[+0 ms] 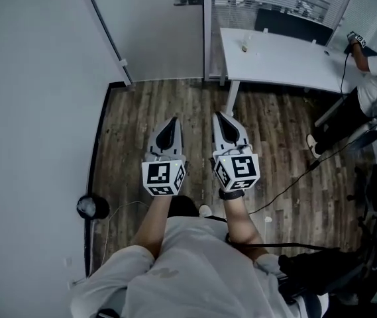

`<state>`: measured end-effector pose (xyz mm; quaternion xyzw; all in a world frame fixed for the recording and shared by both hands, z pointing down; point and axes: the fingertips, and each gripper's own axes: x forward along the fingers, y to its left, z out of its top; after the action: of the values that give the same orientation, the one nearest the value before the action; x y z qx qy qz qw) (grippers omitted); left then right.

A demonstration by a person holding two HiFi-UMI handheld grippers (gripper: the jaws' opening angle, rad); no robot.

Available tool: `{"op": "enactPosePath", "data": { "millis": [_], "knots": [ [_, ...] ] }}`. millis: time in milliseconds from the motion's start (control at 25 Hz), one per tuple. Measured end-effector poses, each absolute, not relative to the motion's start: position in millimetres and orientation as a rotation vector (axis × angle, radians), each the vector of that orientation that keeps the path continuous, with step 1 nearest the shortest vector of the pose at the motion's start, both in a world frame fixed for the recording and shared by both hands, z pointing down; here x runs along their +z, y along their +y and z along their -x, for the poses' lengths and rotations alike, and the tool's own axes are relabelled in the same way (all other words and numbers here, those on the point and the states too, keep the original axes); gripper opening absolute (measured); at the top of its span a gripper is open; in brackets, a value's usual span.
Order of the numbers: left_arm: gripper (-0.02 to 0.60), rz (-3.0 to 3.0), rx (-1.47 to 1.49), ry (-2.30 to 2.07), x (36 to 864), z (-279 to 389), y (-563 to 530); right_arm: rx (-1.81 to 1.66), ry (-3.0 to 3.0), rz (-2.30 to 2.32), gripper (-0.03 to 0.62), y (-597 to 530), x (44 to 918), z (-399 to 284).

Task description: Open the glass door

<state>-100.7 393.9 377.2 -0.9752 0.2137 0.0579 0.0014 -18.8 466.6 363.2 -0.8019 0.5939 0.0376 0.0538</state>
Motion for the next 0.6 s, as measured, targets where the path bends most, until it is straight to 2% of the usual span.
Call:
{"op": "enactPosePath", "data": {
  "millis": [200,600],
  "knots": [
    [0.002,3.069,0.147,0.703,381,80,362,0.087,1.867,2.389,0.003,432,371,11],
    [0.002,3.079,0.112,0.615,398,-18,267,0.028,1.8,2.458,0.002,335,392,-82]
  ]
}}
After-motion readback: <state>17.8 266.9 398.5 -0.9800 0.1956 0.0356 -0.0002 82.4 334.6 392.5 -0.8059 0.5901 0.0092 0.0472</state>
